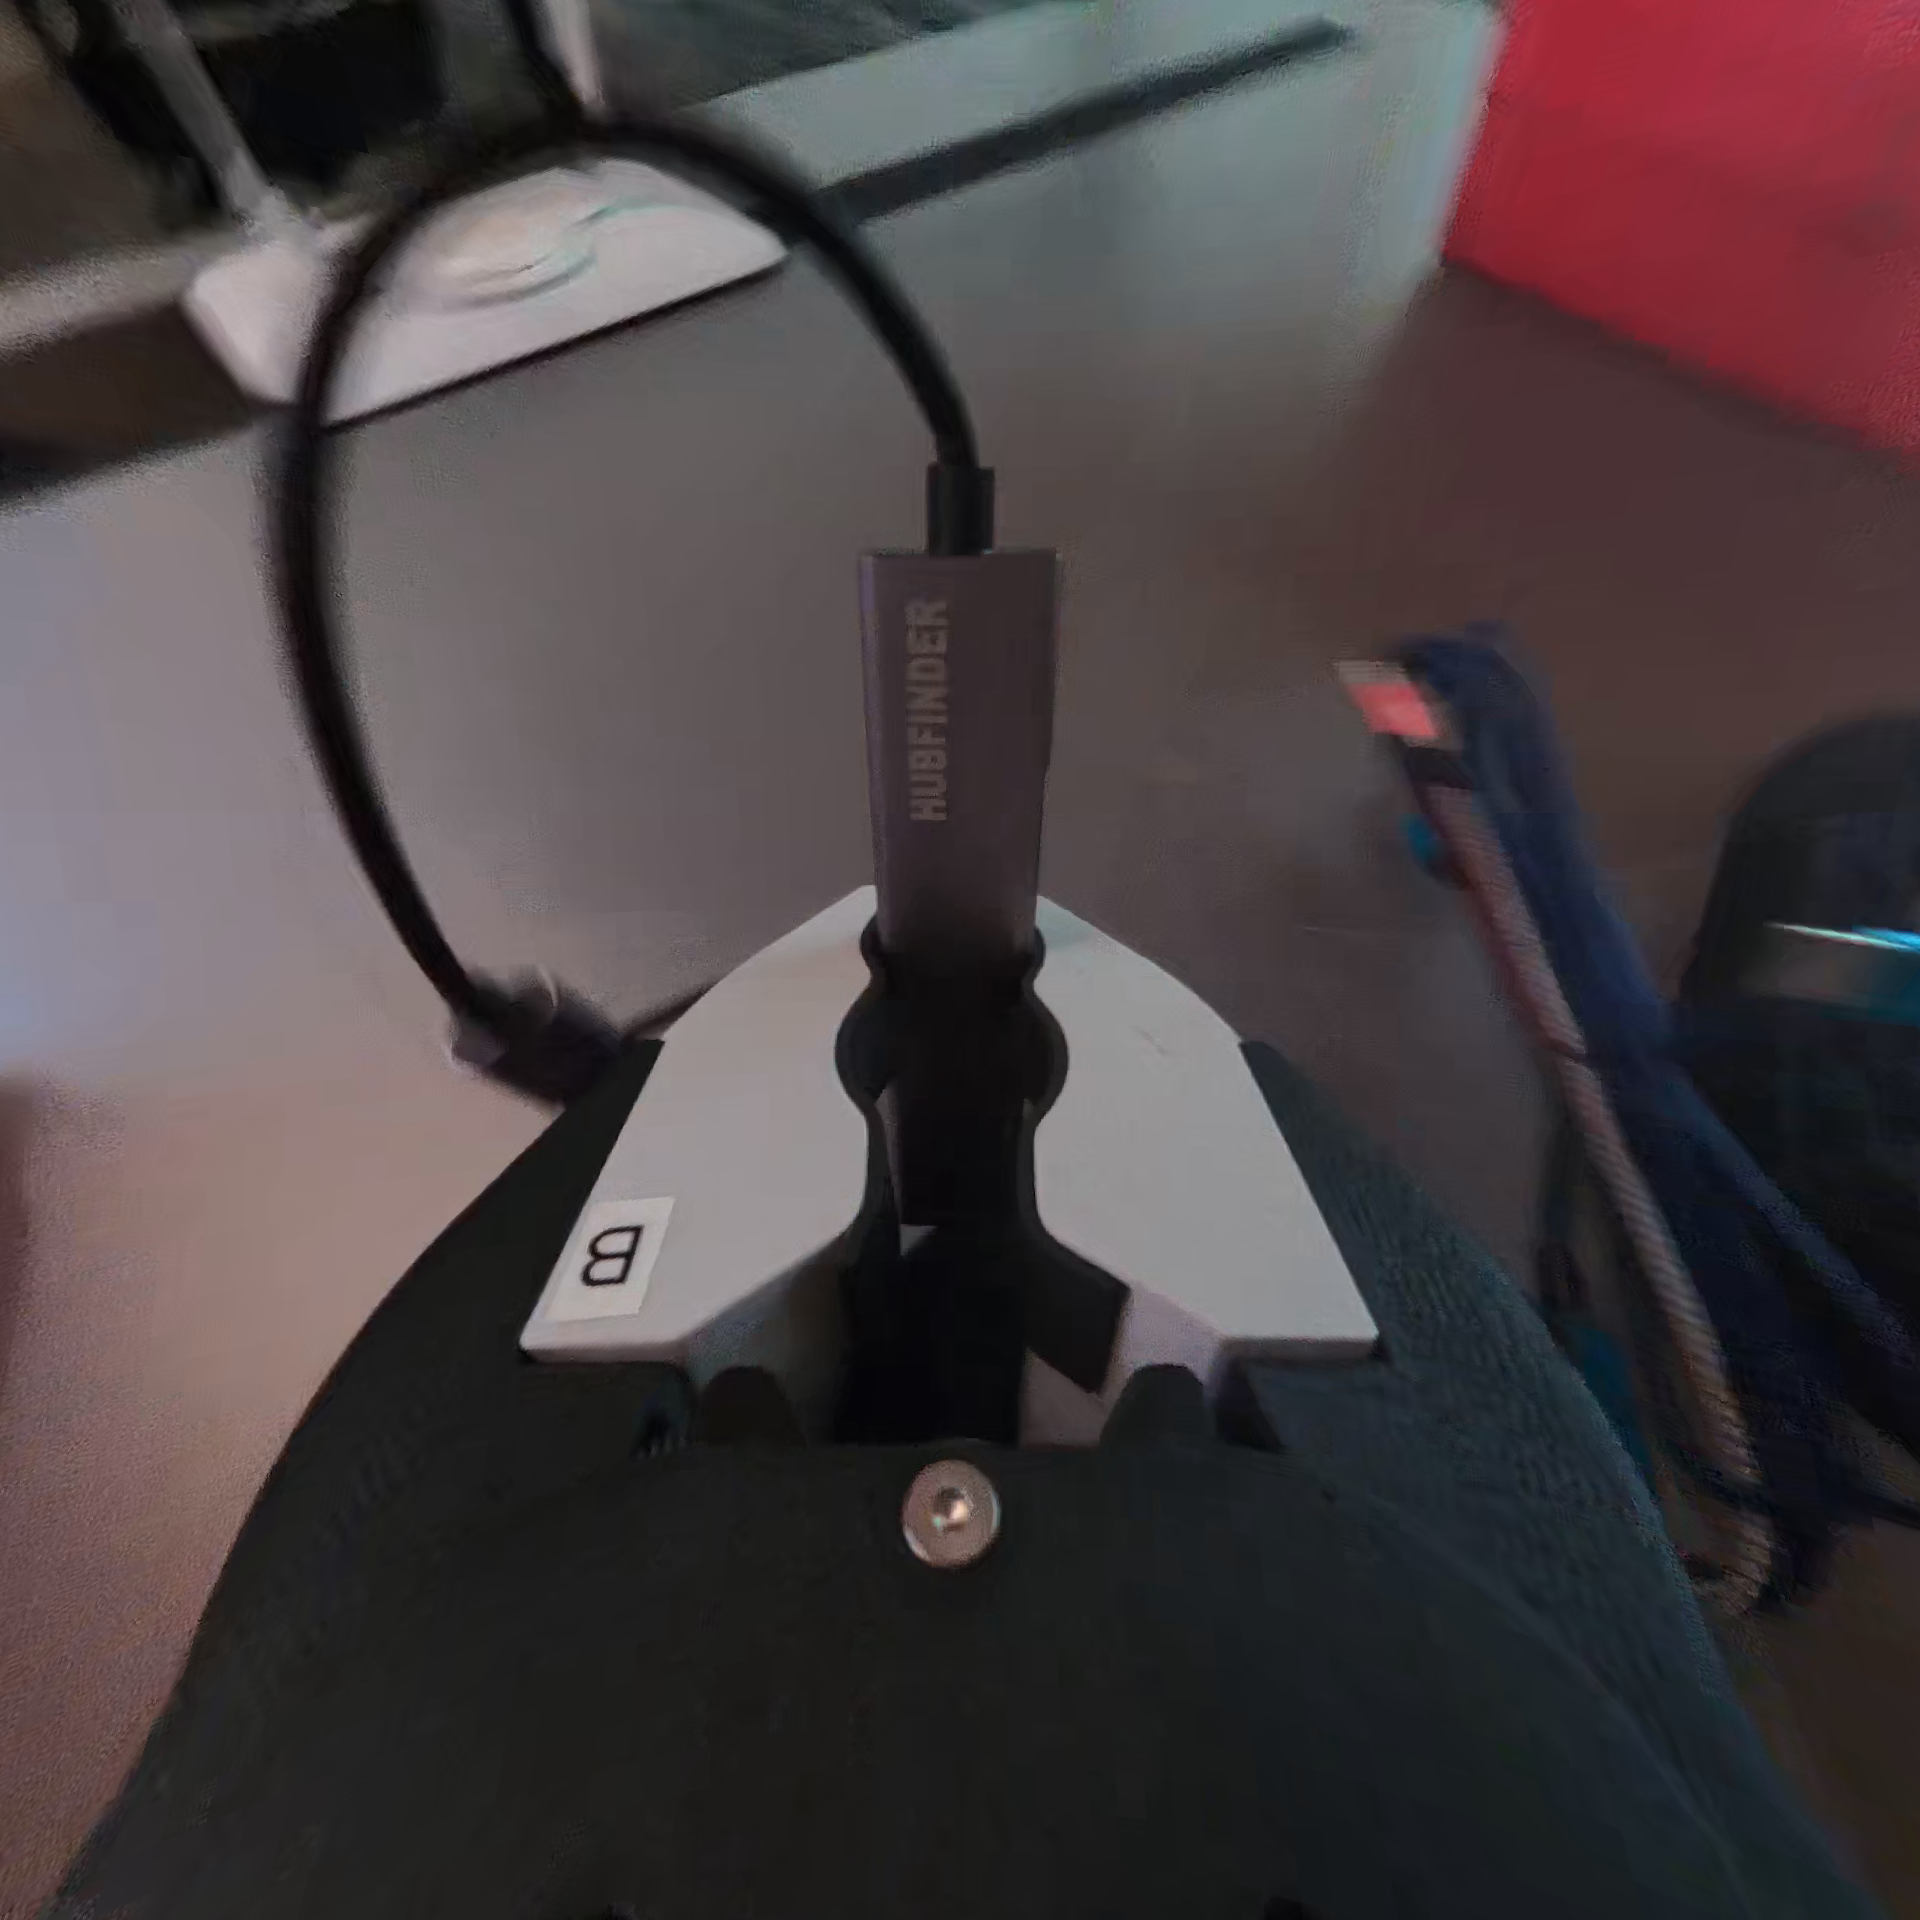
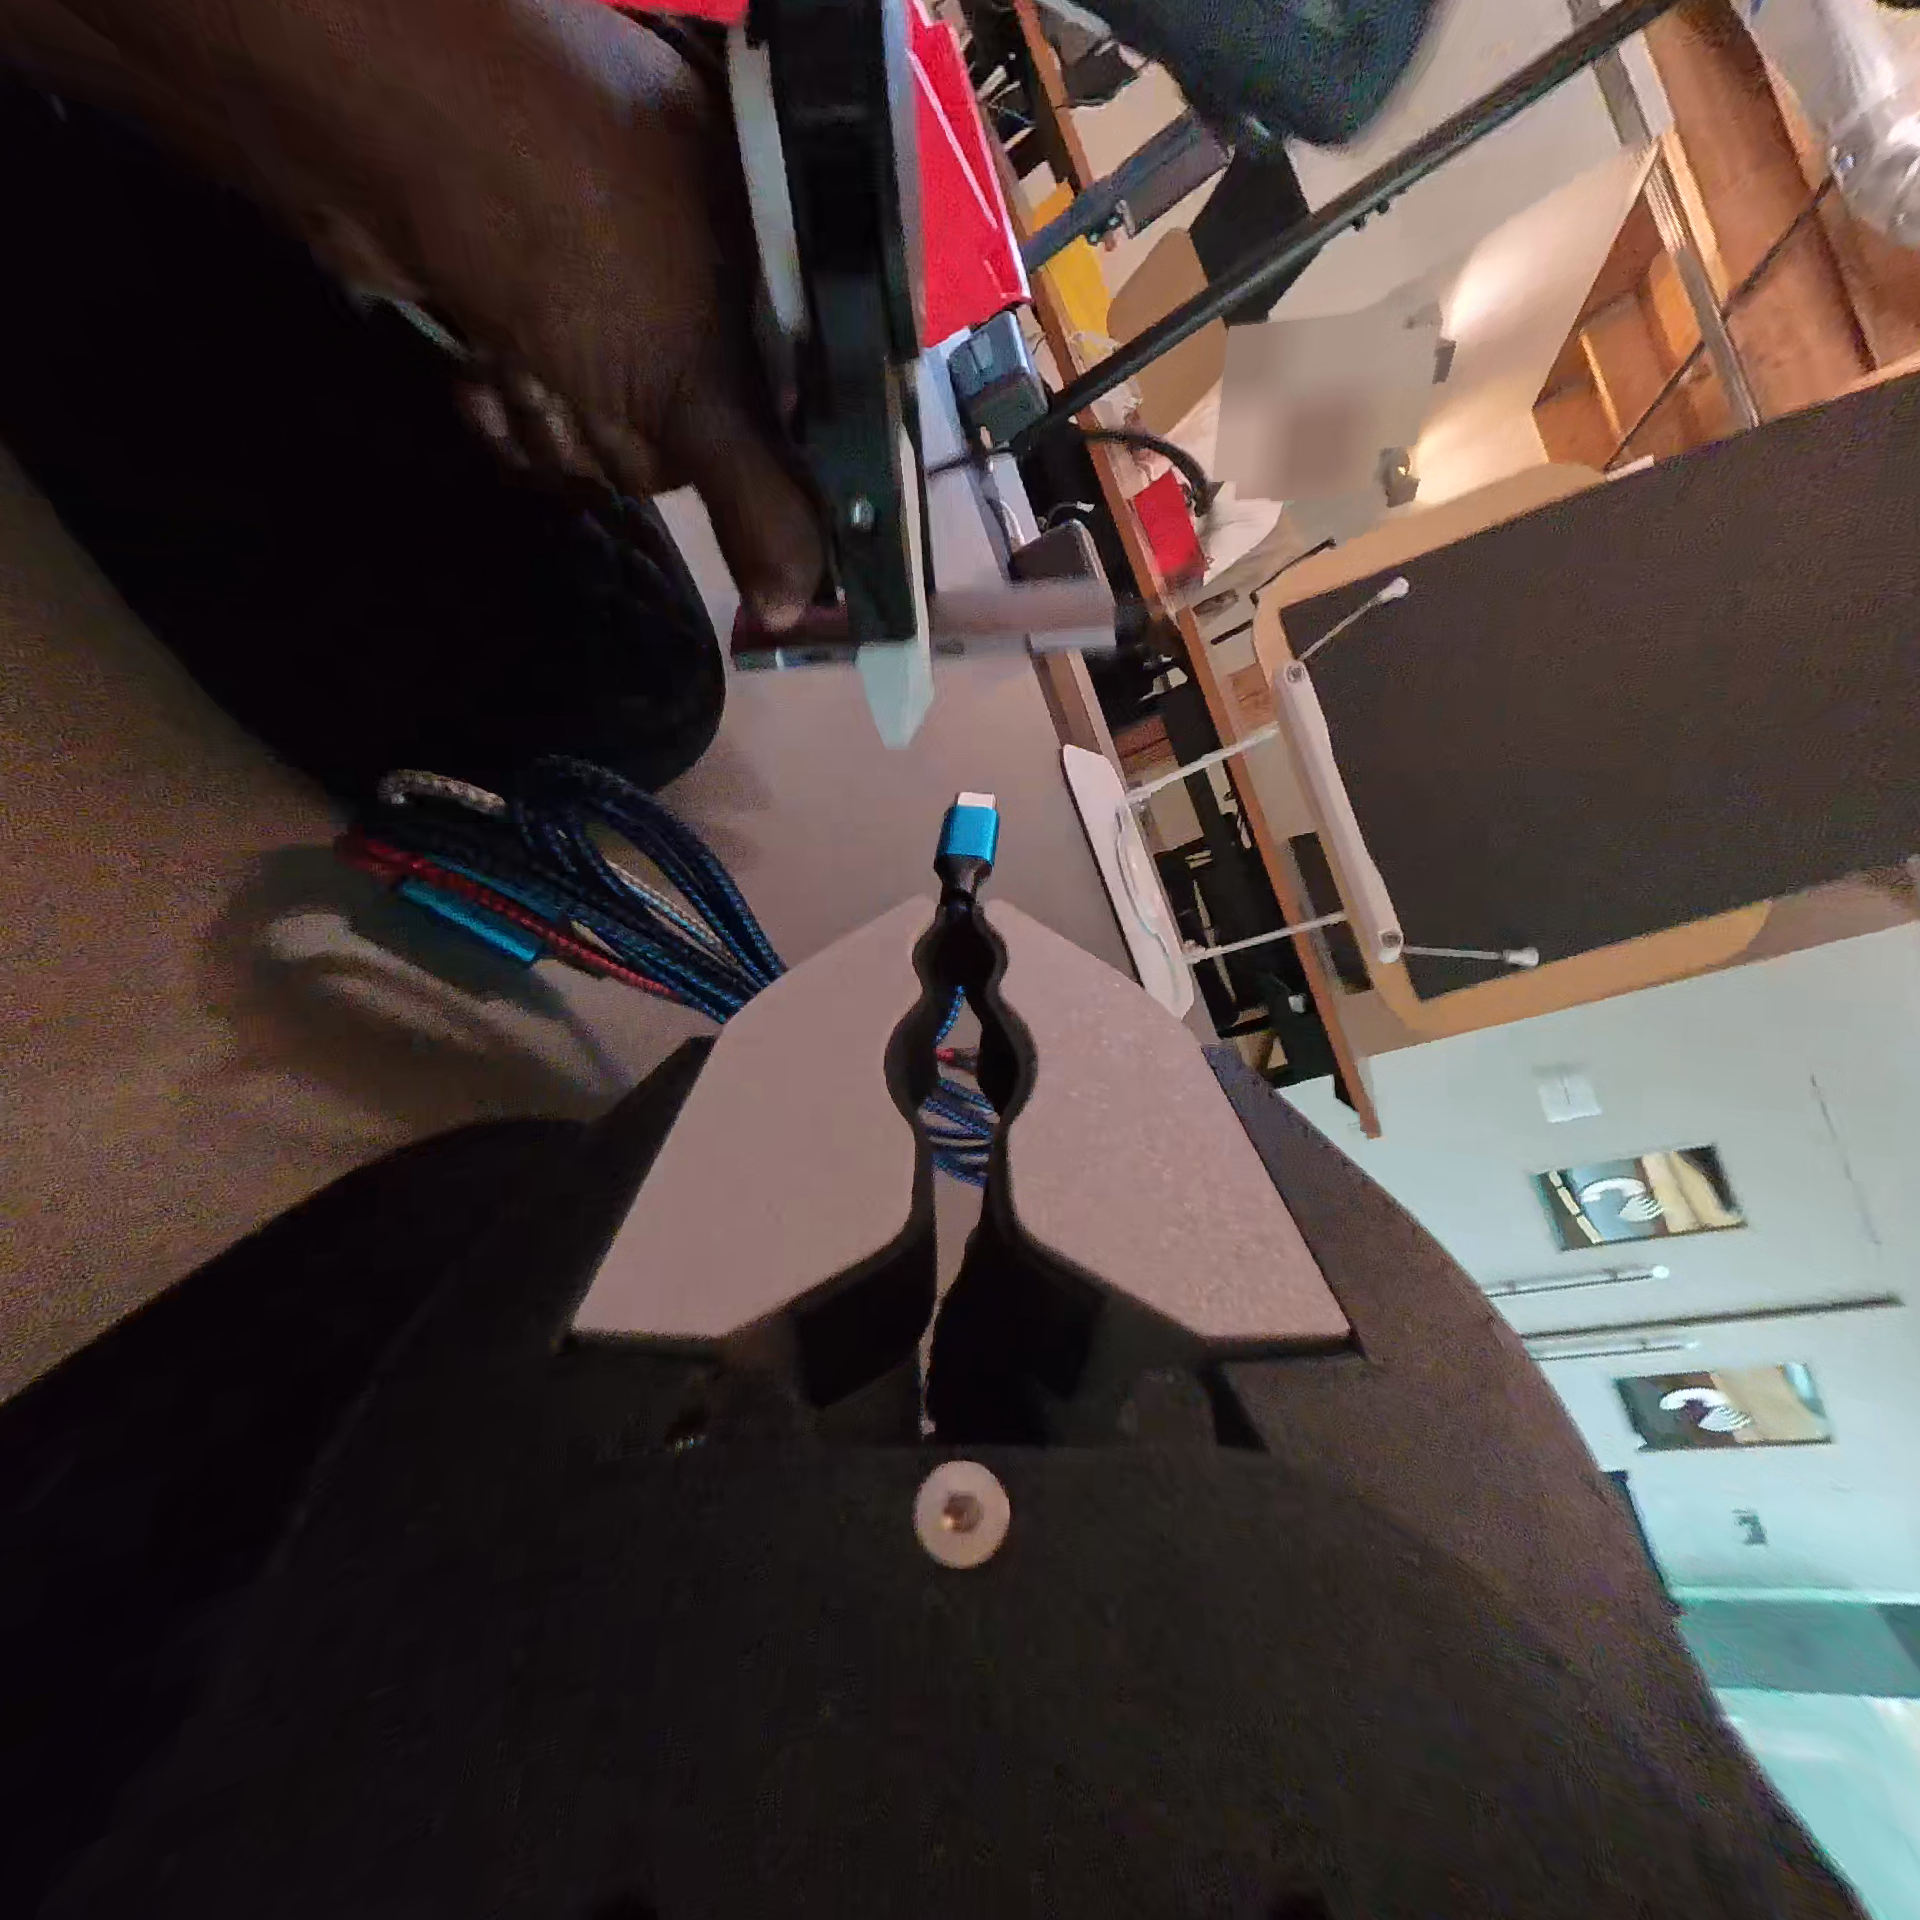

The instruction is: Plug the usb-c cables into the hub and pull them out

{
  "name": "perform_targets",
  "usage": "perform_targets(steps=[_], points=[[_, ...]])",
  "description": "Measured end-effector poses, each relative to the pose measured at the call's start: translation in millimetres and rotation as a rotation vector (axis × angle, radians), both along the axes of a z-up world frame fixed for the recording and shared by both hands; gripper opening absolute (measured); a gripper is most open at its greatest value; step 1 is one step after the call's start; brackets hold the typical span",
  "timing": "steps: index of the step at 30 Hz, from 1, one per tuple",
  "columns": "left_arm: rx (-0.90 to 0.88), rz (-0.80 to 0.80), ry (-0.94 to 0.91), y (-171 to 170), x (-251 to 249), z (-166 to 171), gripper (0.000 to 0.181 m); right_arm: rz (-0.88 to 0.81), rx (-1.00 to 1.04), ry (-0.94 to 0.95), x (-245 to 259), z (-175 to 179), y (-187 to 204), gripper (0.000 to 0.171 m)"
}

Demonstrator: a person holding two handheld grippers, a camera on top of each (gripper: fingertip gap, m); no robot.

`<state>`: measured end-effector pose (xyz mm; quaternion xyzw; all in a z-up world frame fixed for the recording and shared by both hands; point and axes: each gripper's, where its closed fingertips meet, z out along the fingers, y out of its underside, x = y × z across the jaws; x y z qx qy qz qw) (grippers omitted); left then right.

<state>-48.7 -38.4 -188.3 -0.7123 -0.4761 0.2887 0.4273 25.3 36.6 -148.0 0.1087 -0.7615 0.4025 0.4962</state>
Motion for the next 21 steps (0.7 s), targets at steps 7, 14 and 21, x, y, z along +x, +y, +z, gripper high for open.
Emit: perform_targets(steps=[7,14,21], points=[[0.081,-0.164,0.001,18,9,8,0.019,0.034,-0.255,-0.023,-19,62,45,0.001],[0.228,-0.232,0.096,18,17,29,0.019,-0.085,-0.566,-0.037,-52,132,112,0.001],[0.256,-0.251,0.152,18,21,38,0.019,-0.416,-0.627,0.004,-118,179,222,0.001]])
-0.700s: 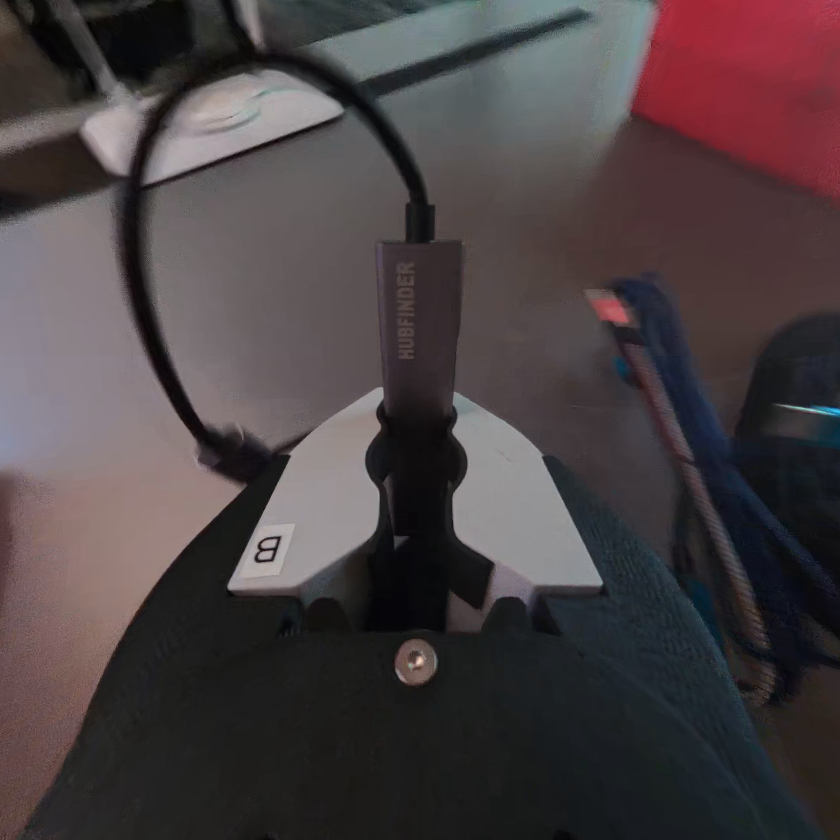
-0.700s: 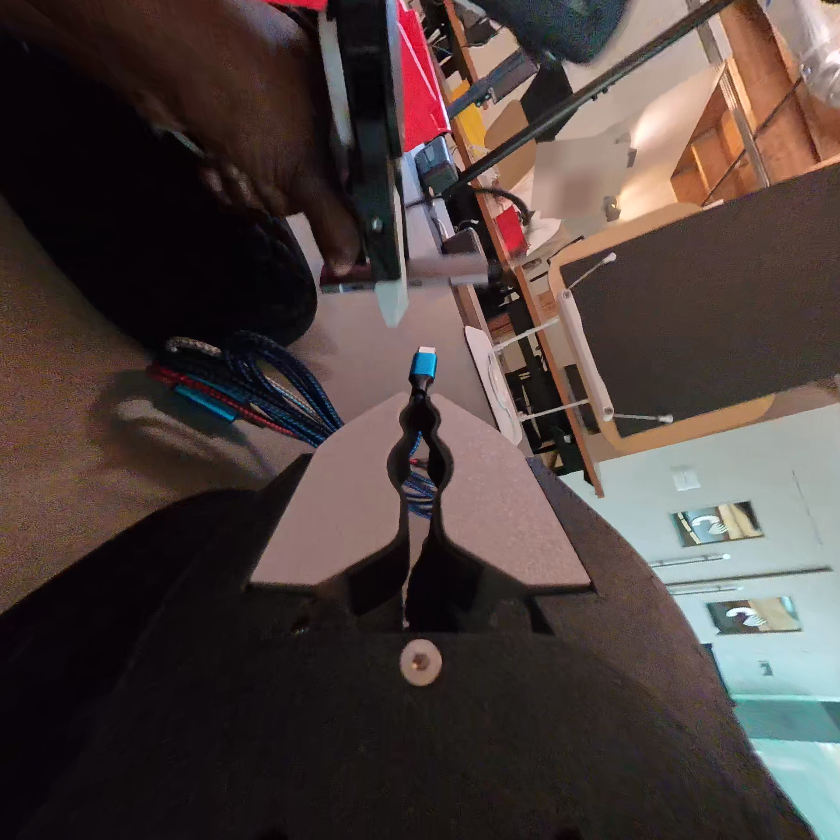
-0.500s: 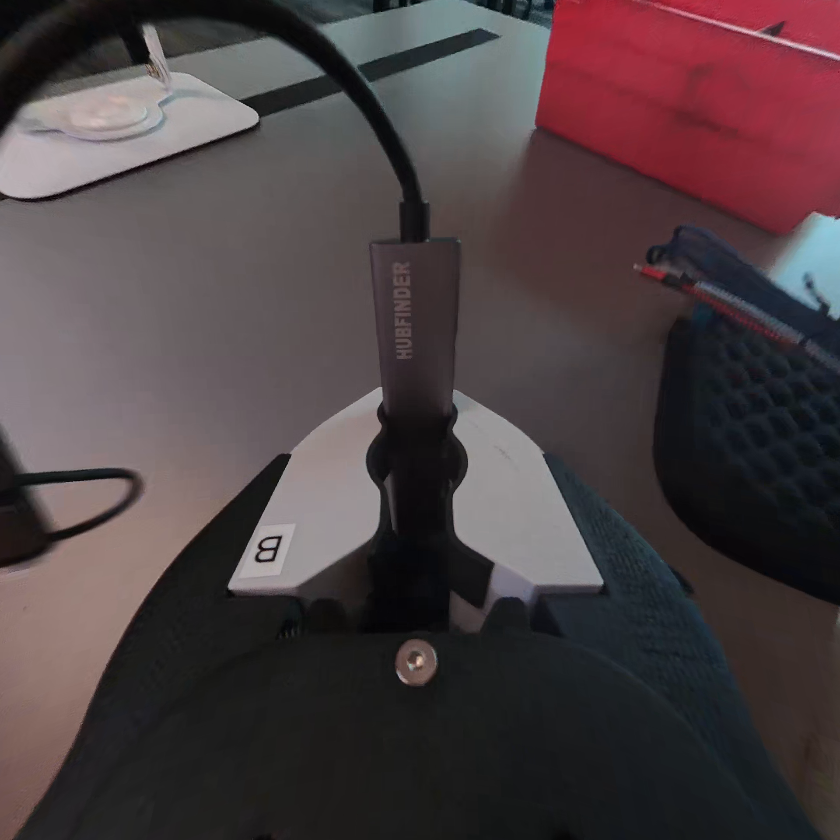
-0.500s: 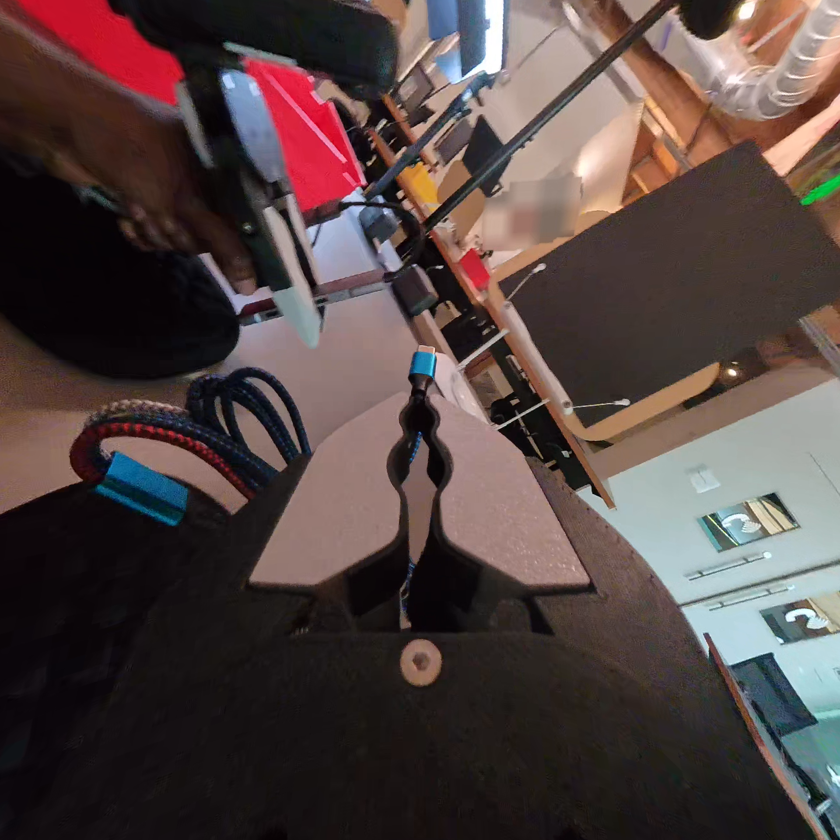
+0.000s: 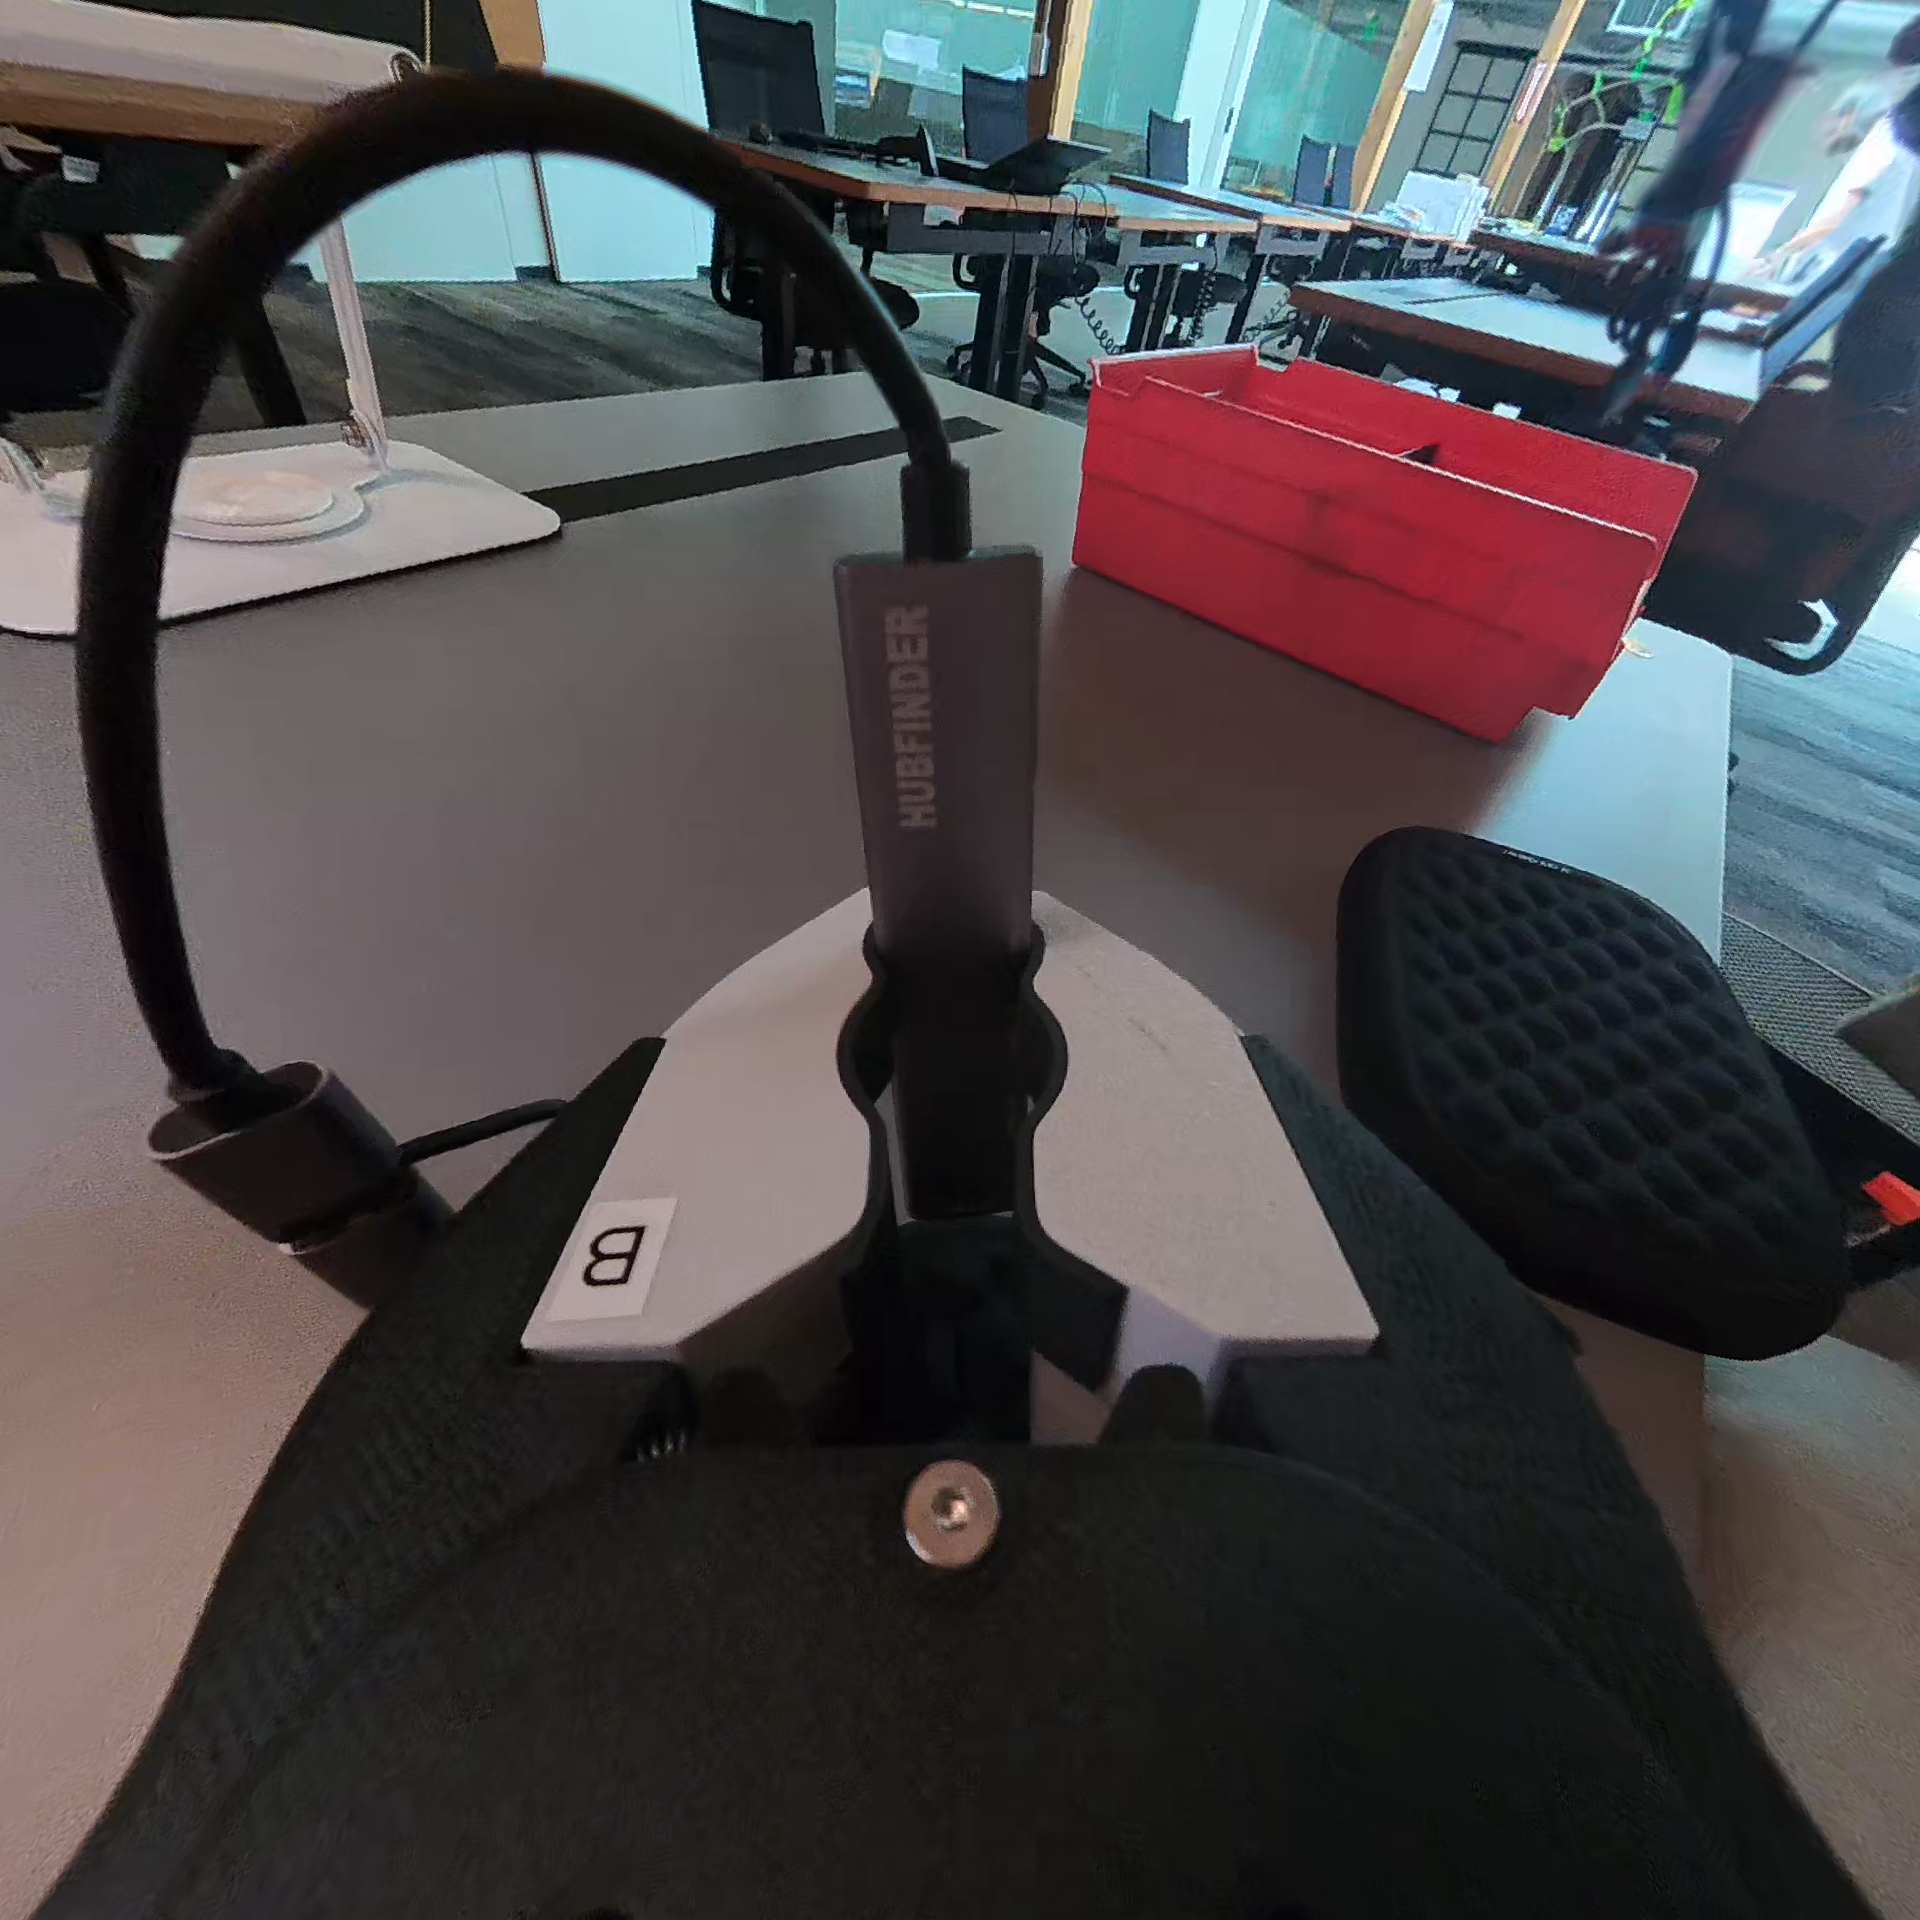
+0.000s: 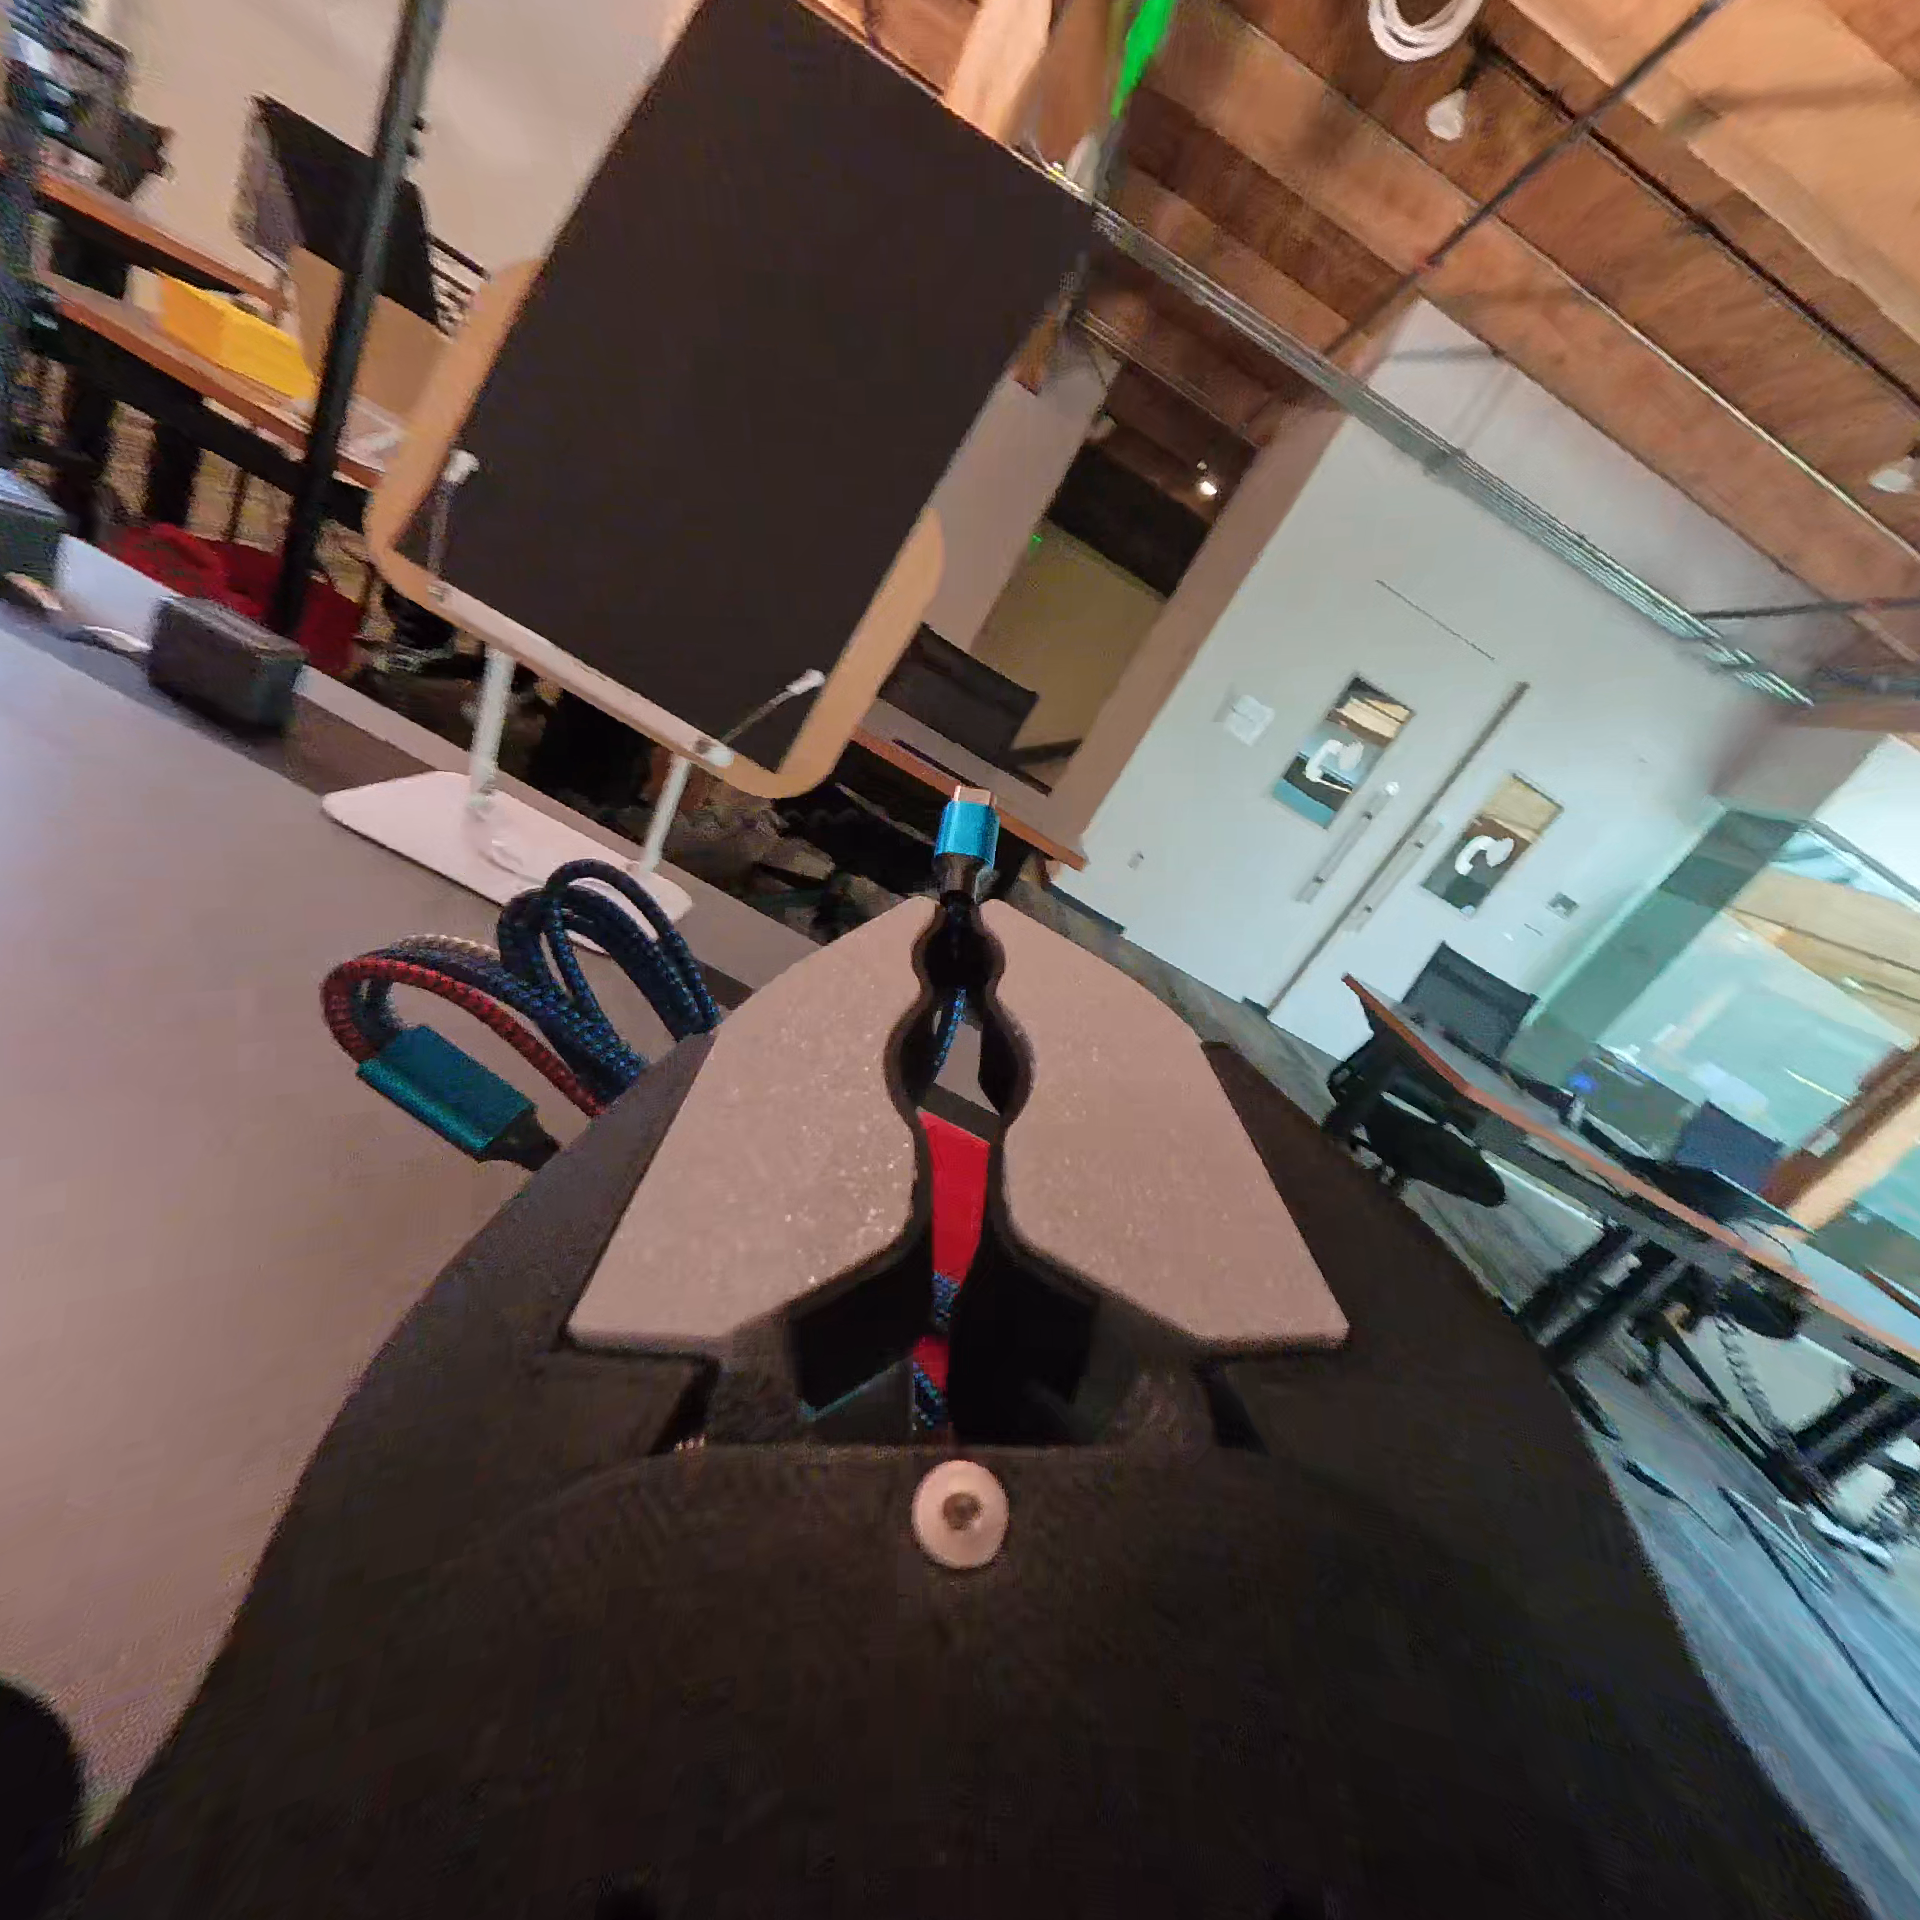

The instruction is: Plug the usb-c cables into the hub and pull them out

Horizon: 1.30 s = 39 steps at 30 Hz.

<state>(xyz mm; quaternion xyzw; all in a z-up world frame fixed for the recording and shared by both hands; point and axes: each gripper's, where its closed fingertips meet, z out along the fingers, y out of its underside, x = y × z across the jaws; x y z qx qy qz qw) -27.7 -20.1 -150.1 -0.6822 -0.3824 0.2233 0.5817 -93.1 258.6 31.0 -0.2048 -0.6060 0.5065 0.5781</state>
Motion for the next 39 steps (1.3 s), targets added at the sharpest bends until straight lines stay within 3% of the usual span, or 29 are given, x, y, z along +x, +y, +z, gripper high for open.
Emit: perform_targets(steps=[6,12,18,20,25,30,33,36,39], points=[[0.034,-0.005,0.008,-1,0,4,0.019,-0.091,0.023,-0.118,-83,-16,65,0.002],[0.044,-0.008,-0.001,-1,-1,4,0.019,-0.009,0.189,-0.22,-147,-59,84,0.003],[0.048,-0.006,-0.004,-1,-2,4,0.019,-0.172,0.291,-0.491,-170,-108,110,0.003],[0.052,-0.006,-0.003,-1,-1,4,0.019,-0.213,0.276,-0.6,-167,-120,116,0.024],[0.05,-0.005,0.006,-1,-1,5,0.019,-0.153,0.047,-0.52,-152,-84,99,0.027],[0.036,0.003,0.024,0,-1,7,0.02,0.057,-0.184,-0.432,-101,-41,47,0.026],[0.004,0.008,0.047,1,0,7,0.019,0.301,-0.288,-0.413,-50,-34,-12,0.023],[-0.059,0.003,0.065,6,2,4,0.019,0.587,-0.338,-0.436,11,-50,-87,0.028],[-0.158,-0.009,0.096,13,4,-1,0.019,0.743,-0.335,-0.498,55,-91,-160,0.045]])
